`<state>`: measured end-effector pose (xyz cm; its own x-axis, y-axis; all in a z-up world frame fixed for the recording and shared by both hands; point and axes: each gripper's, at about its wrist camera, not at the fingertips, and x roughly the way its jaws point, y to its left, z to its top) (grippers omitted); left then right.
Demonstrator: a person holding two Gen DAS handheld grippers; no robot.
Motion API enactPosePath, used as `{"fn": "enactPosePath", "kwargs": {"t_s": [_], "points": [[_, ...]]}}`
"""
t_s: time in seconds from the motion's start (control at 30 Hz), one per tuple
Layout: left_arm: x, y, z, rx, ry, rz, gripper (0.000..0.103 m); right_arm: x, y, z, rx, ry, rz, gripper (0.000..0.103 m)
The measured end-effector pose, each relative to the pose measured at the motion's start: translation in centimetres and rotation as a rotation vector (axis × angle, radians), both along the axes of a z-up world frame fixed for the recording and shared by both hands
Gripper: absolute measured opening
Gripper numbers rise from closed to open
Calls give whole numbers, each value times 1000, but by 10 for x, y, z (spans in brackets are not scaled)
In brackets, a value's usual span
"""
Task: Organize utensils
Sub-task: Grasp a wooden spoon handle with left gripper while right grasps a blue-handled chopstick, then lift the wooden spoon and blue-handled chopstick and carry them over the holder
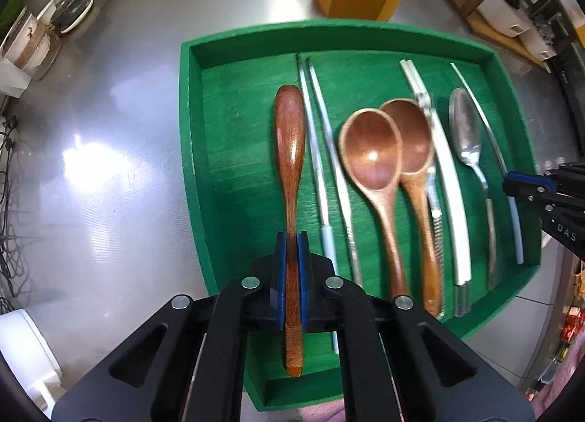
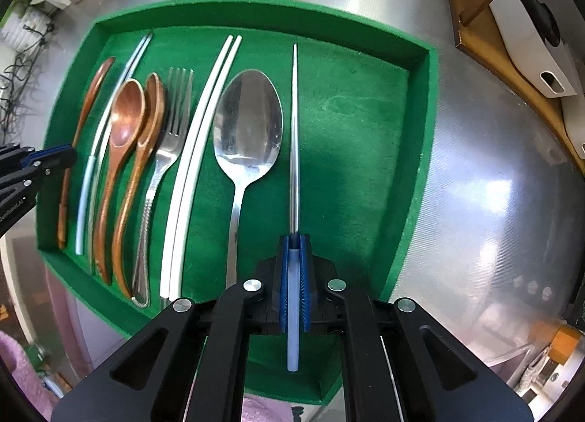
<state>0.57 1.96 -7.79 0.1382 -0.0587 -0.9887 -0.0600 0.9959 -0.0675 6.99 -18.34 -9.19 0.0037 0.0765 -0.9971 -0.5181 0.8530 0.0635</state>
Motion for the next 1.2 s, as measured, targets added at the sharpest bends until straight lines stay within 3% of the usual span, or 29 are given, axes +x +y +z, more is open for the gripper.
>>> {"fn": "enactPosePath", "kwargs": {"t_s": [0.37,0.63,0.9,1.2], "points": [[-21,-2,35,-49,-232,-1,5,-5,-26,37,284,-95,-7,6],[-22,-2,65,-84,-533,55,5,-6,-27,58,431,-350,10,6],[-4,-4,92,-99,-762,95,5,11,-24,96,621,-612,-40,6],[34,-11,116,-39,-955,111,5,44,-2,125,740,-852,-84,6]]}}
